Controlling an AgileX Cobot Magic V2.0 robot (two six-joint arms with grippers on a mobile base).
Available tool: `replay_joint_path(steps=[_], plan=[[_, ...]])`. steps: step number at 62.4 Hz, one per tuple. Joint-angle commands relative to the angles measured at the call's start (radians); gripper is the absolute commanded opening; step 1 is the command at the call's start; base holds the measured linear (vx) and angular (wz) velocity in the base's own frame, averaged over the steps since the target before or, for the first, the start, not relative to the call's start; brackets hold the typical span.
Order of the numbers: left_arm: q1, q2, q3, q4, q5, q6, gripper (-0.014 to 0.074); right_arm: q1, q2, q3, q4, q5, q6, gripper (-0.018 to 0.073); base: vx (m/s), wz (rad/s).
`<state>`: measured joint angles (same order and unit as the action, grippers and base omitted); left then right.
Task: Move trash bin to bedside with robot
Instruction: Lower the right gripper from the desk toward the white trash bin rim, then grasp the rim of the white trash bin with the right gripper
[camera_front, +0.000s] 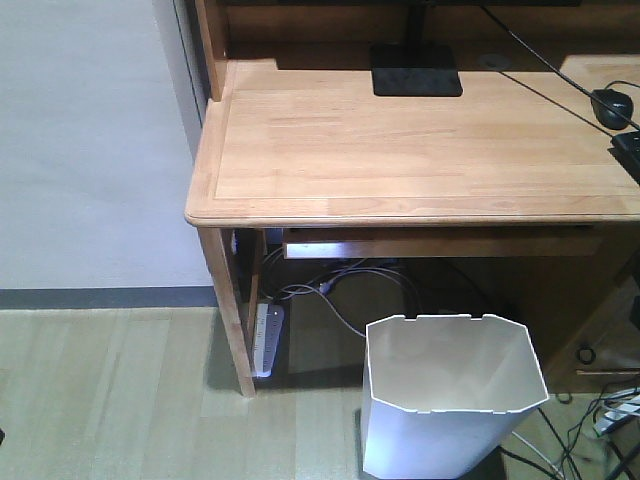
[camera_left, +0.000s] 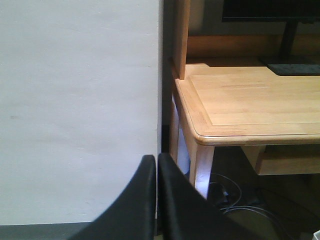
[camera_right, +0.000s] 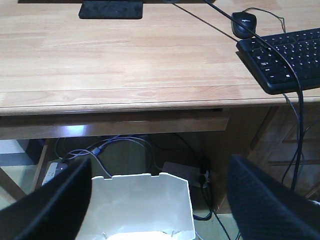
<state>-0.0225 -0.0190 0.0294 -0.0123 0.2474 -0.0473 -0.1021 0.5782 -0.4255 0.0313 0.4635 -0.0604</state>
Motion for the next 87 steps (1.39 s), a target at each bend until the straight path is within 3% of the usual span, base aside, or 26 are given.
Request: replay_joint_path(steps=[1,8,33,62,74,87], plan=[[-0.006,-0.01,0.029,-0.004,-0.073,-0.009,-0.0006,-0.002,0.008,-0.031,0.004,-0.036,0.03,0.0555,0.0,0.0],[-0.006,-0.01,0.029,-0.004,-0.073,-0.009,-0.0006,-0.002,0.047,-0.059,-0.001,0.033,0.067,0.0536,0.0,0.0],[-0.006,-0.01,0.029,-0.004,-0.073,-0.009,-0.0006,-0.002,0.35,-0.211,0.0,0.036,0.06,0.0529,0.0,0.0],[-0.006,-0.01,0.029,-0.004,-0.073,-0.009,-0.0006,-0.005,0.706,-0.226,0.006,-0.055,-0.01,0.0529,0.0,0.0],[-0.006,-0.01,0.029,-0.004,-0.073,-0.009,-0.0006,-0.104,0.895,-0.226,0.034,-0.128,-0.02,0.0529,0.0,0.0],[-0.006,-0.01,0.029,-0.004,-0.073,-0.009,-0.0006,-0.195,1.13,-0.305,0.087,-0.11,-0.137,0.0529,0.0,0.0]])
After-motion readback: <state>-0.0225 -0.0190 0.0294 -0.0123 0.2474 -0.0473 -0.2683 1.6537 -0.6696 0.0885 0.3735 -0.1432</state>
